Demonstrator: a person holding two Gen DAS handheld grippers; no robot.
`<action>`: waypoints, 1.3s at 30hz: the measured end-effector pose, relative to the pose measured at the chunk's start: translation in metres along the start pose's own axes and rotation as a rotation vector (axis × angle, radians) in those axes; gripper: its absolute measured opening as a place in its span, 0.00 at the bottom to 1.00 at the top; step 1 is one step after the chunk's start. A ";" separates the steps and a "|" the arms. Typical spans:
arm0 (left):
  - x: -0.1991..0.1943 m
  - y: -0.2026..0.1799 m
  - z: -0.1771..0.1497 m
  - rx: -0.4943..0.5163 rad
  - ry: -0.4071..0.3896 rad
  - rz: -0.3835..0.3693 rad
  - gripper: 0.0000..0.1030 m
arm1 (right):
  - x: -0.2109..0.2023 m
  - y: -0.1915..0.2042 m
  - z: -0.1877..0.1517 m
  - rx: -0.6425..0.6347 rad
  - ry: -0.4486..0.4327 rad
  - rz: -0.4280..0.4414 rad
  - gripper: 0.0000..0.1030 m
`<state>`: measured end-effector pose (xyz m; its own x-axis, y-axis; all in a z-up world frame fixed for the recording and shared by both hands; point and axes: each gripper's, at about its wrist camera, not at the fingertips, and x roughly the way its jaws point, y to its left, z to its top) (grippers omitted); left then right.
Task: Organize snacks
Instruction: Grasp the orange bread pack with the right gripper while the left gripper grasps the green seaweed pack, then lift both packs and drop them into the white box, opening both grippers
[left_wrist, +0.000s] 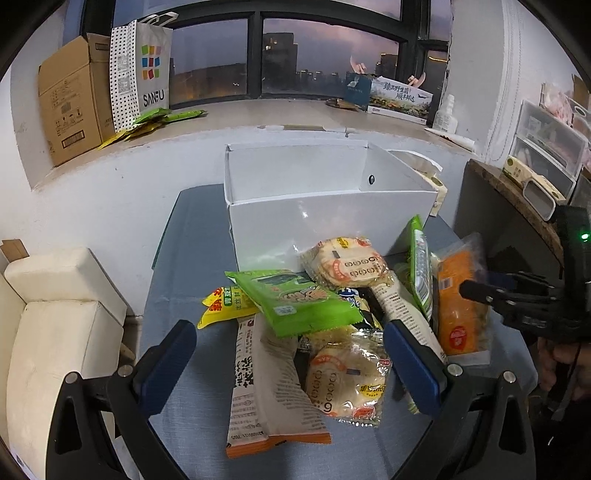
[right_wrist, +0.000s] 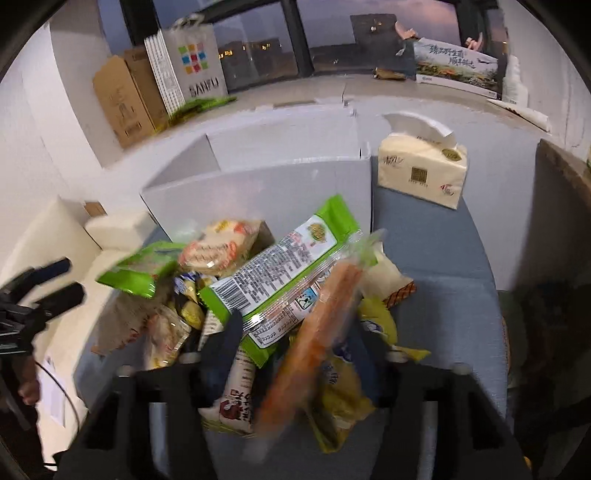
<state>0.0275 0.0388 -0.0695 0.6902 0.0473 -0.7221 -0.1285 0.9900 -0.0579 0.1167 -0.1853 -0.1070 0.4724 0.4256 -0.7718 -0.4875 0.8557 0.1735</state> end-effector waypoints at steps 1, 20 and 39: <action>0.000 0.001 0.000 -0.002 0.001 0.000 1.00 | 0.006 0.001 0.000 -0.004 0.015 -0.007 0.24; 0.073 0.034 0.026 -0.220 0.235 -0.115 1.00 | -0.066 -0.015 0.013 0.022 -0.135 0.010 0.03; 0.016 0.037 0.029 -0.160 0.049 -0.145 0.13 | -0.065 0.004 0.009 -0.006 -0.146 0.066 0.03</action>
<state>0.0544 0.0803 -0.0634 0.6751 -0.1046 -0.7303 -0.1441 0.9521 -0.2696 0.0912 -0.2064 -0.0506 0.5405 0.5191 -0.6621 -0.5253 0.8230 0.2164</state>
